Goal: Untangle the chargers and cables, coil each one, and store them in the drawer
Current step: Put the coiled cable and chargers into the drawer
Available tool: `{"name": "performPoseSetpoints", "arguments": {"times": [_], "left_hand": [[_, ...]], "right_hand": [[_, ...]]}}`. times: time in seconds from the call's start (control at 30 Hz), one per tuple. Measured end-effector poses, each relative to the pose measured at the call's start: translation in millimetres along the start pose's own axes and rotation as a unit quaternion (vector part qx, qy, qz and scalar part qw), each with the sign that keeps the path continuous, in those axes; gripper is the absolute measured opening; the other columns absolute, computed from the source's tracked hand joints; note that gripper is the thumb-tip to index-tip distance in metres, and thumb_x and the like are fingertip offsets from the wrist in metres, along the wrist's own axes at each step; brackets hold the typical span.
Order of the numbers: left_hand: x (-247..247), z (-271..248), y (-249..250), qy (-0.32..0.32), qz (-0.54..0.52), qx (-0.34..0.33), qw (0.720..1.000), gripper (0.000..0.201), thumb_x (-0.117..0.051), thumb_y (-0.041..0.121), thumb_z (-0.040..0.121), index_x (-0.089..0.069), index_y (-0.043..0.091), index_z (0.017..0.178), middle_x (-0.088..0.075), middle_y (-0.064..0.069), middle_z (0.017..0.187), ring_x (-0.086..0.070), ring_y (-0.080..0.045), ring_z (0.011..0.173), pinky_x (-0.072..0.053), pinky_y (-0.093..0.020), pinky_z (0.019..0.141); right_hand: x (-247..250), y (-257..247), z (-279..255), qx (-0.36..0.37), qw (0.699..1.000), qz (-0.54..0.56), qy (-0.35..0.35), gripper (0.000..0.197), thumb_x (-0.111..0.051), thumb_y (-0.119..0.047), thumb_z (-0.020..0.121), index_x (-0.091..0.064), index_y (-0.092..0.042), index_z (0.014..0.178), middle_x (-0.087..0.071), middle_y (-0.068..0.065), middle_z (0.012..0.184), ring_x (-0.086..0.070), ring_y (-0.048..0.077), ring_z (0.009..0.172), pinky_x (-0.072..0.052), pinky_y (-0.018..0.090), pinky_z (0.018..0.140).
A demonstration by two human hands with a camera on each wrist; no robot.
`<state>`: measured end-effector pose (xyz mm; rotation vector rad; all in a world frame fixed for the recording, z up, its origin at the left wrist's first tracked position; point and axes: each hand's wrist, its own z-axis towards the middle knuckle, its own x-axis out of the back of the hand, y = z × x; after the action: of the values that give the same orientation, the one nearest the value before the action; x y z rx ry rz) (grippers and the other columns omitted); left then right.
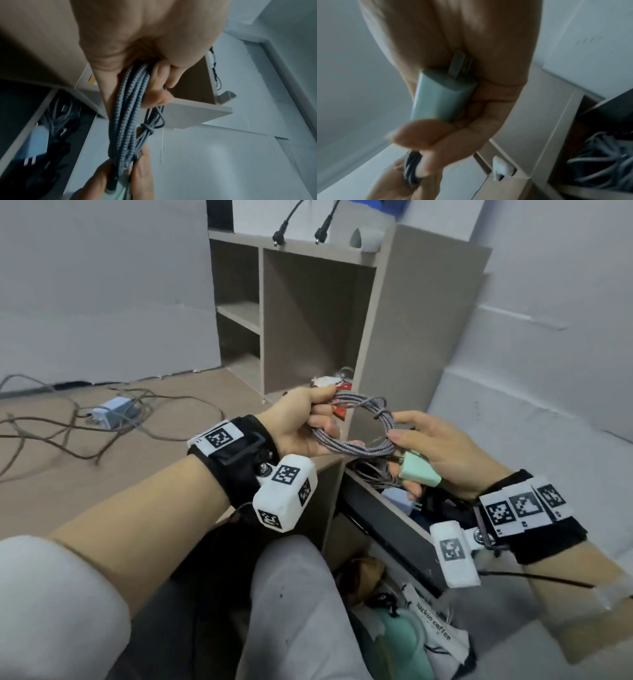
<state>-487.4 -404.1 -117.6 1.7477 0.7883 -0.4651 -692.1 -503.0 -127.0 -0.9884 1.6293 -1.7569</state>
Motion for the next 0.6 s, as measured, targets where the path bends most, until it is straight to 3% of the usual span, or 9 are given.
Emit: {"name": "performPoseSetpoints", "arguments": {"times": [0.07, 0.1, 0.13, 0.2, 0.3, 0.4, 0.5, 0.53, 0.6], "left_hand": [[-6.2, 16.0, -12.9, -0.008, 0.000, 0.028, 1.000, 0.021, -0.055, 0.027, 0.094, -0.046, 0.021, 0.076, -0.017, 0.013, 0.052, -0.026, -0.007, 0.038, -0.058, -0.045, 0.089], [-11.0, 23.6, -18.6, 0.003, 0.005, 0.033, 0.999, 0.023, -0.055, 0.026, 0.093, -0.043, 0.022, 0.075, -0.020, 0.012, 0.049, -0.027, -0.008, 0.038, -0.048, -0.039, 0.105], [-16.2, 31.9, -23.6, 0.017, 0.010, 0.034, 0.999, 0.027, -0.052, 0.027, 0.097, -0.040, 0.023, 0.073, -0.022, 0.011, 0.048, -0.027, -0.008, 0.038, -0.039, -0.028, 0.109], [-27.3, 49.4, -31.0, 0.042, 0.017, 0.036, 0.998, 0.040, -0.047, 0.028, 0.102, -0.038, 0.020, 0.064, -0.024, 0.009, 0.047, -0.027, -0.008, 0.044, -0.040, -0.019, 0.086], [-36.2, 80.1, -42.9, 0.075, 0.039, 0.059, 0.995, 0.050, -0.045, 0.032, 0.104, -0.039, 0.017, 0.057, -0.032, 0.007, 0.049, -0.031, -0.008, 0.052, -0.050, -0.023, 0.058], [-38.9, 104.0, -58.7, 0.100, 0.121, 0.079, 0.984, 0.046, -0.044, 0.039, 0.105, -0.050, 0.013, 0.068, -0.052, -0.002, 0.058, -0.058, -0.016, 0.055, -0.060, -0.034, 0.055], [-32.0, 117.2, -73.5, 0.135, 0.201, 0.082, 0.967, 0.034, -0.050, 0.034, 0.104, -0.059, 0.002, 0.094, -0.062, -0.017, 0.091, -0.066, -0.031, 0.081, -0.058, -0.047, 0.070], [-26.2, 120.3, -77.0, 0.149, 0.220, 0.089, 0.960, 0.035, -0.053, 0.032, 0.103, -0.058, -0.002, 0.101, -0.061, -0.019, 0.096, -0.065, -0.033, 0.083, -0.058, -0.047, 0.067], [-12.1, 125.4, -83.6, 0.181, 0.261, 0.105, 0.942, 0.037, -0.054, 0.032, 0.103, -0.059, -0.004, 0.101, -0.063, -0.018, 0.088, -0.067, -0.031, 0.073, -0.058, -0.040, 0.055]], "right_hand": [[19.0, 8.3, -7.9, -0.007, 1.000, -0.026, 0.005, 0.030, -0.054, -0.009, 0.101, -0.052, -0.001, 0.129, -0.074, 0.017, 0.086, -0.058, 0.026, 0.038, -0.051, 0.034, 0.037], [28.7, 13.1, -10.0, -0.011, 0.999, -0.035, 0.007, 0.028, -0.054, -0.009, 0.100, -0.052, -0.001, 0.127, -0.074, 0.019, 0.098, -0.057, 0.028, 0.038, -0.052, 0.035, 0.039], [37.9, 17.7, -11.6, -0.015, 0.999, -0.037, 0.012, 0.027, -0.054, -0.010, 0.100, -0.052, -0.001, 0.126, -0.073, 0.021, 0.107, -0.057, 0.030, 0.038, -0.053, 0.036, 0.040], [54.7, 26.4, -11.7, -0.024, 0.999, -0.031, 0.029, 0.024, -0.056, -0.010, 0.100, -0.056, -0.001, 0.122, -0.066, 0.037, 0.110, -0.056, 0.031, 0.037, -0.054, 0.038, 0.041], [77.3, 36.9, -7.3, -0.048, 0.998, -0.026, 0.044, 0.023, -0.056, -0.009, 0.099, -0.058, 0.000, 0.121, -0.053, 0.052, 0.102, -0.054, 0.030, 0.036, -0.053, 0.037, 0.043], [96.9, 50.2, 3.9, -0.109, 0.990, -0.057, 0.063, 0.026, -0.055, -0.008, 0.100, -0.055, 0.005, 0.123, -0.056, 0.047, 0.087, -0.054, 0.029, 0.037, -0.053, 0.036, 0.043], [113.4, 63.3, 22.7, -0.169, 0.971, -0.111, 0.126, 0.023, -0.051, -0.005, 0.100, -0.052, 0.009, 0.118, -0.055, 0.025, 0.061, -0.057, 0.028, 0.038, -0.054, 0.037, 0.041], [118.2, 66.7, 29.9, -0.189, 0.964, -0.118, 0.146, 0.023, -0.049, -0.005, 0.100, -0.051, 0.012, 0.116, -0.056, 0.023, 0.060, -0.058, 0.029, 0.039, -0.055, 0.039, 0.040], [126.0, 73.5, 45.0, -0.224, 0.951, -0.111, 0.184, 0.019, -0.048, -0.006, 0.101, -0.053, 0.011, 0.108, -0.060, 0.025, 0.063, -0.061, 0.028, 0.040, -0.058, 0.043, 0.042]]}}
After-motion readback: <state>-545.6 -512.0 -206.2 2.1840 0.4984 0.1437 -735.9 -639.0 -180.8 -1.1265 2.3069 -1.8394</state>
